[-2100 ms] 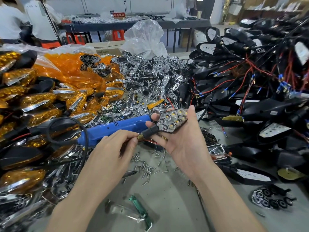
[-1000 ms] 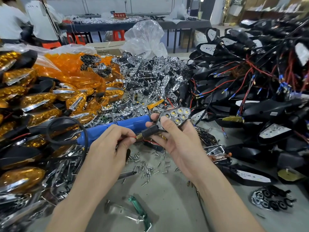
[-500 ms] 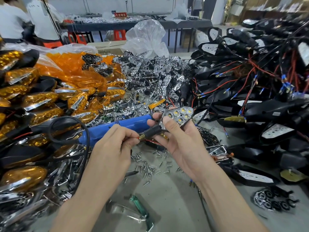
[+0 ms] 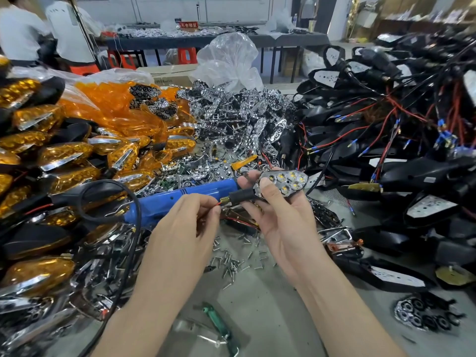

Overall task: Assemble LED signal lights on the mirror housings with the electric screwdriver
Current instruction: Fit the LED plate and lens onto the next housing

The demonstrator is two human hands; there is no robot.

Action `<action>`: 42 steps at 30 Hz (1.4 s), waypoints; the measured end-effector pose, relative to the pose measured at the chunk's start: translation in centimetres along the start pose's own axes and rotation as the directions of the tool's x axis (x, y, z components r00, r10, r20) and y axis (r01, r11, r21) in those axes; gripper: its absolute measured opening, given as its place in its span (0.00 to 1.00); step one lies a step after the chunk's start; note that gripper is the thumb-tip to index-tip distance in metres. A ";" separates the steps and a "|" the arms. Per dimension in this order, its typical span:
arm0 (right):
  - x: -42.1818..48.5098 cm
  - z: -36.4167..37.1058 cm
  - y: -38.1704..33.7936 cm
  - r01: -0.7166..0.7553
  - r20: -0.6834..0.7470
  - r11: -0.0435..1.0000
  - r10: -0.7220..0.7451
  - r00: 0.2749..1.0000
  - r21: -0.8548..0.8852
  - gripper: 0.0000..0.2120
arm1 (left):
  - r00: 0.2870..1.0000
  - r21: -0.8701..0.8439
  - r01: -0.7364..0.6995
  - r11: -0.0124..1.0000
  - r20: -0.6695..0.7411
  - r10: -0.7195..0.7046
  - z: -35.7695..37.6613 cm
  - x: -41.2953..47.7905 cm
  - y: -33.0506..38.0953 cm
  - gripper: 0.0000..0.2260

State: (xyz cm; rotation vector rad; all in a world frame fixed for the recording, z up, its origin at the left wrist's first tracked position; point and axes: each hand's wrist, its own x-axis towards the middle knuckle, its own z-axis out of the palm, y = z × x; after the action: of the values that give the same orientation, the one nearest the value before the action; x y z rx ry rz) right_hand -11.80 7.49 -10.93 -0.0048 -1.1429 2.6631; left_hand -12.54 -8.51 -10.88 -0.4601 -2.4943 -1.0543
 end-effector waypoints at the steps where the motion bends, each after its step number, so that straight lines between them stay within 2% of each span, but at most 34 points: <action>1: 0.0 0.0 0.0 0.008 -0.013 1.000 -0.008 1.000 0.030 0.14 | 1.000 0.007 0.007 1.000 0.000 -0.007 0.0 0.0 -0.1 0.01; 5: 0.0 0.2 0.1 0.027 -0.054 0.997 -0.023 0.998 0.077 0.23 | 1.000 -0.006 -0.005 1.000 -0.014 0.005 0.2 -0.1 0.1 0.04; 9: -0.3 0.3 0.5 0.038 -0.019 0.997 -0.037 0.999 0.064 0.14 | 0.999 -0.045 -0.030 0.999 -0.030 0.028 0.5 -0.4 0.5 0.04; 18: -0.7 0.7 0.3 0.005 -0.026 0.999 -0.004 1.000 0.054 0.18 | 0.999 0.000 -0.050 0.999 -0.016 0.050 0.0 -0.2 0.2 0.06; 22: -0.6 0.6 0.4 0.010 -0.037 0.994 -0.007 0.999 0.105 0.14 | 0.999 -0.077 -0.041 0.996 -0.005 0.041 0.2 -0.1 0.5 0.07; 34: -0.8 0.8 0.5 -0.064 -0.066 0.985 0.075 0.995 0.162 0.31 | 0.999 -0.138 -0.029 0.990 0.024 0.033 -0.2 0.0 0.5 0.05; 42: -0.7 0.4 0.6 -0.063 -0.052 0.984 0.073 0.996 0.165 0.26 | 0.998 -0.135 -0.045 0.990 0.035 0.050 -0.1 0.3 0.7 0.06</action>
State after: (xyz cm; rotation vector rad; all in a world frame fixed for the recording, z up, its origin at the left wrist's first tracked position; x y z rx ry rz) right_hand -11.30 6.62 -11.11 -0.0931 -0.9196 2.7893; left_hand -12.47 -8.11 -10.22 -0.5813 -2.4425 -1.2095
